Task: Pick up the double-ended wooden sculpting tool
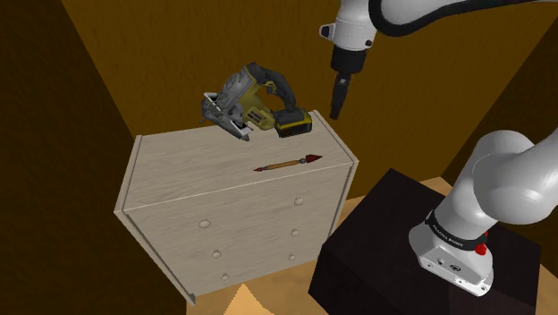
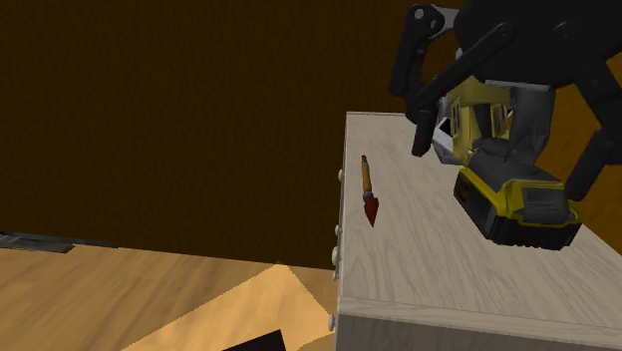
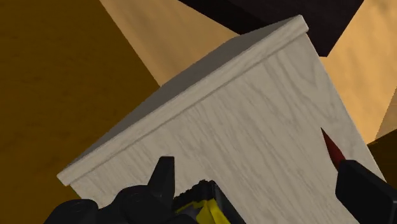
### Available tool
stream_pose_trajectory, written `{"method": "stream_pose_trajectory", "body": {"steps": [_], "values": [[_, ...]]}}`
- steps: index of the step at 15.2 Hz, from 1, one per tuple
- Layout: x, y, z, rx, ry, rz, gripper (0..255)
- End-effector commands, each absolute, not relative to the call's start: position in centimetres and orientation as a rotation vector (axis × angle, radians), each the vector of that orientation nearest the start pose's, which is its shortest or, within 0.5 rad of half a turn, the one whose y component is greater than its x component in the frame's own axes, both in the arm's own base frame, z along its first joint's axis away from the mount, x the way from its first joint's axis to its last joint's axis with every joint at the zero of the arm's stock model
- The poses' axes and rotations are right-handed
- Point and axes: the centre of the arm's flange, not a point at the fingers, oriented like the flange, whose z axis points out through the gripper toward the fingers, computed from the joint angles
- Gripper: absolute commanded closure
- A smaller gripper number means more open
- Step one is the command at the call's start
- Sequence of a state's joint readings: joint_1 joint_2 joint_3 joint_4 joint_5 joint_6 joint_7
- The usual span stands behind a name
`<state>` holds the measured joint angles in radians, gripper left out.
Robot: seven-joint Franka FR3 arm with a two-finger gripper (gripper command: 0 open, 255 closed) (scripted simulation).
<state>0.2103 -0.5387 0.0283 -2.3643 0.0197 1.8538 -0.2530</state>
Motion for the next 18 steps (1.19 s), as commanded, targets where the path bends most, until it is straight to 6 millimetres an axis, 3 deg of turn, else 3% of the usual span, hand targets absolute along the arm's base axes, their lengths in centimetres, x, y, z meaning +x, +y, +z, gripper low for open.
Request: {"method": "stream_pose_trajectory", "body": {"steps": [1, 6, 12, 18], "values": [[39.0, 11.8, 51.5, -3.000, -0.891, -0.047, 0], [40.0, 17.5, 49.0, -2.861, -1.222, -0.052, 0], [39.4, 24.2, 46.3, -2.658, -1.576, -0.055, 0], [39.4, 24.2, 43.1, -2.658, -1.576, -0.055, 0]]}}
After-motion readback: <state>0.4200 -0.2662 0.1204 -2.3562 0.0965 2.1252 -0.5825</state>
